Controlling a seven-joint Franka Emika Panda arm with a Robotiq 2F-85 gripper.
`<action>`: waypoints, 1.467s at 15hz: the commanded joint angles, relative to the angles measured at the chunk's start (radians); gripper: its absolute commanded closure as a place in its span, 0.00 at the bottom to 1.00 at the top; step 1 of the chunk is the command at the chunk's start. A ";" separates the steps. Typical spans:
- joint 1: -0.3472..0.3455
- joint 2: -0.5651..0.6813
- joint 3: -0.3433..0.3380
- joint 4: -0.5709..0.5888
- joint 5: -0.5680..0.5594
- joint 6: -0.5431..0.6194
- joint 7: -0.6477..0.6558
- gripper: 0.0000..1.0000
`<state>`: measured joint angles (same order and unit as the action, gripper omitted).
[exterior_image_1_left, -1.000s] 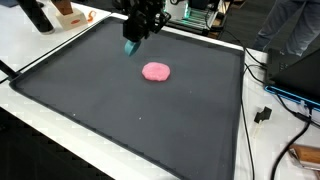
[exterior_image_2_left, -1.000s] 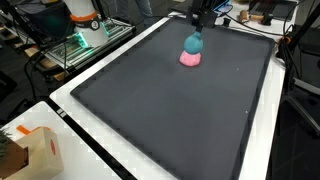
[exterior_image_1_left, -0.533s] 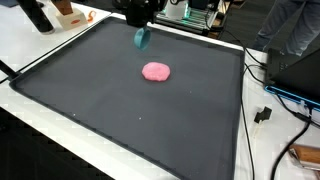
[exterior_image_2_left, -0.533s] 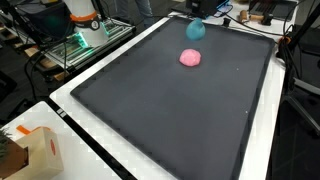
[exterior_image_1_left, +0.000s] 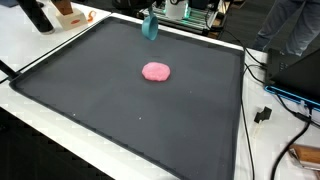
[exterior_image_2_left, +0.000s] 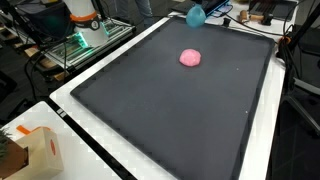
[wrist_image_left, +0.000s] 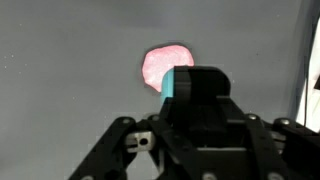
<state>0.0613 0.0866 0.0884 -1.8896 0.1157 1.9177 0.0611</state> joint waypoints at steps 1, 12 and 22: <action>-0.008 -0.067 -0.012 -0.061 0.061 -0.010 -0.059 0.75; 0.001 -0.044 -0.012 -0.035 0.029 -0.003 -0.033 0.75; -0.121 0.092 -0.071 -0.014 0.400 -0.083 -0.556 0.75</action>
<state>-0.0191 0.1323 0.0281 -1.9218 0.4212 1.8748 -0.3594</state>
